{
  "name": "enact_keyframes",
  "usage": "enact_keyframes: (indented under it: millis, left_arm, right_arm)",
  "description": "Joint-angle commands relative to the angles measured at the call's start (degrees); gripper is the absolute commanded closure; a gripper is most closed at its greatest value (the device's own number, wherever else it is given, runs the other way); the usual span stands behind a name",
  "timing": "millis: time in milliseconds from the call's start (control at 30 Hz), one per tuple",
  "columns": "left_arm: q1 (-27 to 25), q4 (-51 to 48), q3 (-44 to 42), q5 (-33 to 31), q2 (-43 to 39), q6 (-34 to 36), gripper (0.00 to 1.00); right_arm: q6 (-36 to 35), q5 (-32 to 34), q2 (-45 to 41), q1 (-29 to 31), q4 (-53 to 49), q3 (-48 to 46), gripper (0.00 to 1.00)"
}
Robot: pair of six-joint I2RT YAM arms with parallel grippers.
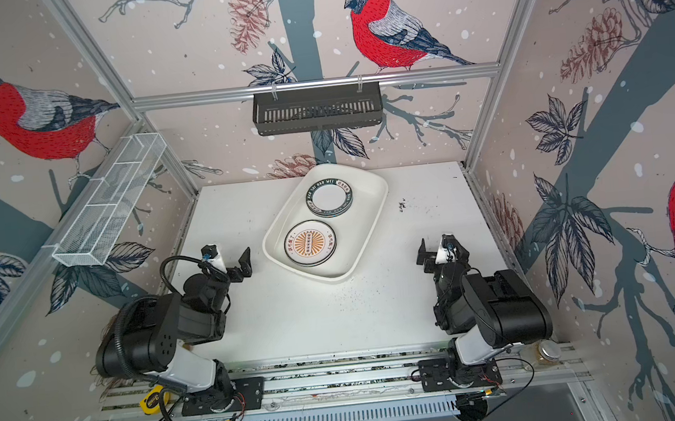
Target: Place the plates into the plastic bin on the countertop
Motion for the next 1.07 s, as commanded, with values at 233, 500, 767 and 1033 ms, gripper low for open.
enact_keyframes:
  millis: [233, 500, 767, 1033]
  left_arm:
    - [-0.1, 1.3, 0.2, -0.2, -0.2, 0.2, 0.01]
    - [-0.2, 1.1, 0.4, -0.2, -0.2, 0.4, 0.01]
    - [-0.4, 1.4, 0.1, -0.8, -0.3, 0.1, 0.01]
    - [-0.5, 1.4, 0.1, 0.1, -0.3, 0.7, 0.01]
  right_arm:
    - [2.2, -1.6, -1.5, -3.6, -7.1, 8.6, 0.00]
    - [2.7, 6.7, -0.9, -1.6, -8.4, 9.9, 0.00]
    - [2.7, 6.7, -0.9, -1.6, -8.4, 9.9, 0.00]
    - [2.7, 6.7, -0.9, -1.6, -8.4, 10.0, 0.00]
